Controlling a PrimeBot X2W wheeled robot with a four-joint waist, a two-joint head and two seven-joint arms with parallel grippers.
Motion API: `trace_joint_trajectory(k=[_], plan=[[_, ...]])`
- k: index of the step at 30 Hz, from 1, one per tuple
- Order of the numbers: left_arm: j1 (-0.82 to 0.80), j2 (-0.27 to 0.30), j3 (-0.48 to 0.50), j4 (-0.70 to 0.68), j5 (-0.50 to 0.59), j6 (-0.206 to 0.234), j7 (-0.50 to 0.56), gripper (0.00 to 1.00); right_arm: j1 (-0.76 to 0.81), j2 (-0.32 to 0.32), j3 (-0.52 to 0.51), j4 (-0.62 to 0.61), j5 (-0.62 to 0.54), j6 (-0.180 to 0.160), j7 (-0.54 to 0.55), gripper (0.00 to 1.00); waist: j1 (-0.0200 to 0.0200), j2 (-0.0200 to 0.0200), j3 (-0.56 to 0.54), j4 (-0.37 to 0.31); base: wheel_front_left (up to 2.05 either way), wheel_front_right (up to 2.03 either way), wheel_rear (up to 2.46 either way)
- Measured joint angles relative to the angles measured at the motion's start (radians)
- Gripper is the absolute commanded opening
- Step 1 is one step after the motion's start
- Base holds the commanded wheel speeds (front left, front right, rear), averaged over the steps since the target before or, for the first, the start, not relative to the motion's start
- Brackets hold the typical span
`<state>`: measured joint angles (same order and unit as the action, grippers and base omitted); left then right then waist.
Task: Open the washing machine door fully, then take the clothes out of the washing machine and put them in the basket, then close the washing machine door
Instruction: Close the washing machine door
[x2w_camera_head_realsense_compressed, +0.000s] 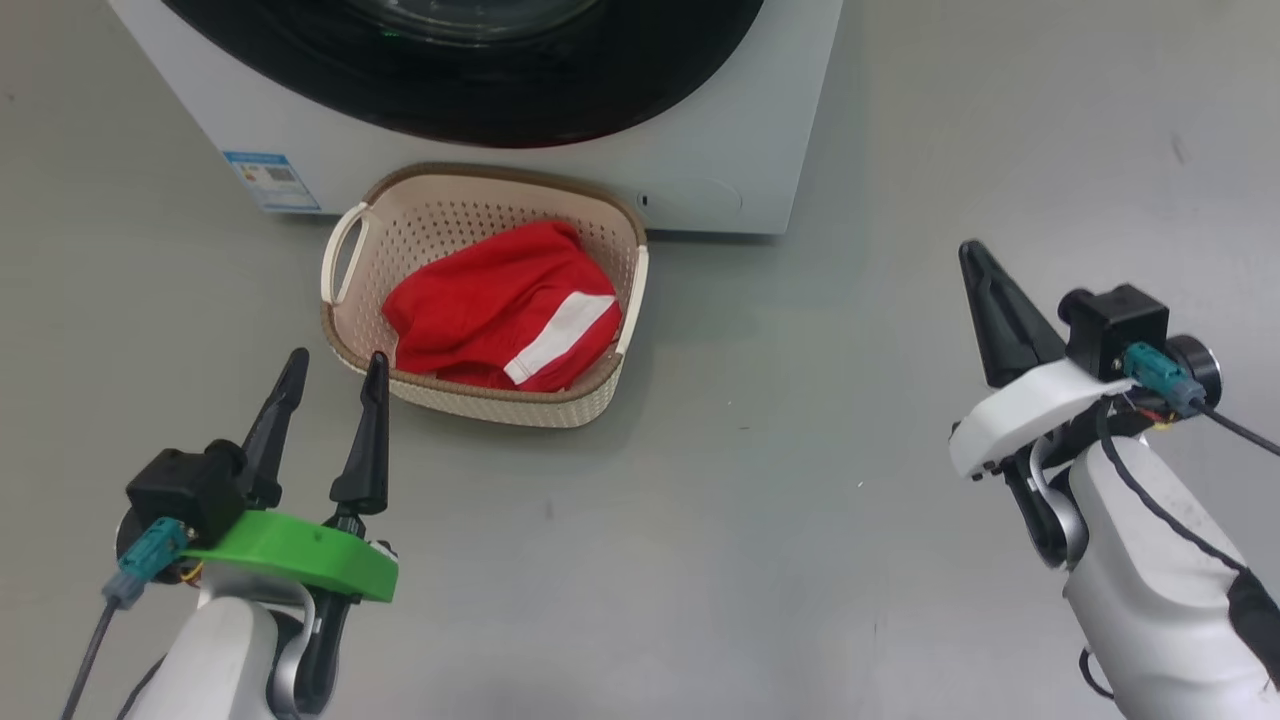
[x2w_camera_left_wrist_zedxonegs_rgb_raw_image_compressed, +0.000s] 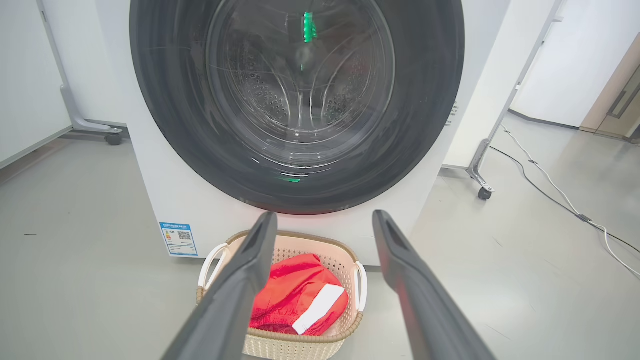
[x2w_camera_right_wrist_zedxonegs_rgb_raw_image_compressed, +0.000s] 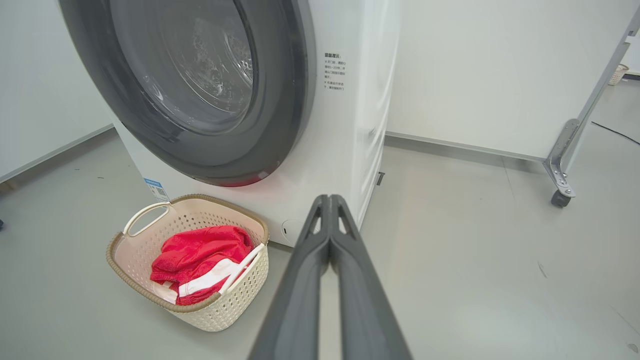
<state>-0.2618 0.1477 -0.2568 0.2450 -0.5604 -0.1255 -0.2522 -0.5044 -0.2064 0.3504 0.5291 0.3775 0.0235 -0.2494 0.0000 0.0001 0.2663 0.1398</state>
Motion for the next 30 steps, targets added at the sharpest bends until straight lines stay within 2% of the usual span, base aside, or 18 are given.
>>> trace_joint_trajectory(k=[3,10,13,19,20,21,22,30], plan=[[0.030,-0.002,-0.011,0.006,0.011,0.000,0.000,1.00,0.069,0.002,-0.011,-0.010,0.007,-0.004,0.000,0.00,0.0000,0.0000,-0.045,-0.025,0.00,0.00,0.00],[0.079,-0.015,-0.001,0.012,0.018,0.000,0.000,1.00,0.164,0.015,-0.074,-0.108,0.034,-0.040,-0.002,0.00,0.0000,0.0000,-0.134,-0.079,0.00,0.00,0.00],[0.104,-0.035,-0.002,0.022,-0.004,0.000,0.000,1.00,0.213,0.018,-0.094,-0.146,0.039,-0.062,-0.003,0.00,-0.0001,0.0000,-0.161,-0.100,0.00,0.00,0.00],[0.125,-0.039,0.000,0.025,-0.001,0.000,0.000,1.00,0.311,0.038,-0.128,-0.213,0.048,-0.080,-0.003,0.00,0.0000,0.0000,-0.203,-0.135,0.00,0.00,0.00],[0.127,-0.040,-0.002,0.025,-0.001,0.000,0.000,1.00,0.326,0.039,-0.133,-0.225,0.051,-0.080,-0.003,0.08,0.0000,0.0000,-0.208,-0.139,0.00,0.00,0.00],[0.128,-0.041,-0.002,0.025,-0.001,0.000,0.000,1.00,0.341,0.039,-0.139,-0.234,0.052,-0.081,-0.003,0.42,0.0000,0.0000,-0.212,-0.143,0.00,0.00,0.00],[0.128,-0.041,-0.002,0.025,-0.001,0.000,0.000,1.00,0.341,0.039,-0.139,-0.234,0.052,-0.081,-0.003,1.00,0.0000,0.0000,-0.212,-0.143,0.00,0.00,0.00],[0.132,-0.056,0.038,0.010,-0.002,0.000,0.000,1.00,0.438,0.050,-0.155,-0.321,0.048,-0.090,-0.003,1.00,0.0000,0.0000,-0.235,-0.151,0.00,0.00,0.00]])
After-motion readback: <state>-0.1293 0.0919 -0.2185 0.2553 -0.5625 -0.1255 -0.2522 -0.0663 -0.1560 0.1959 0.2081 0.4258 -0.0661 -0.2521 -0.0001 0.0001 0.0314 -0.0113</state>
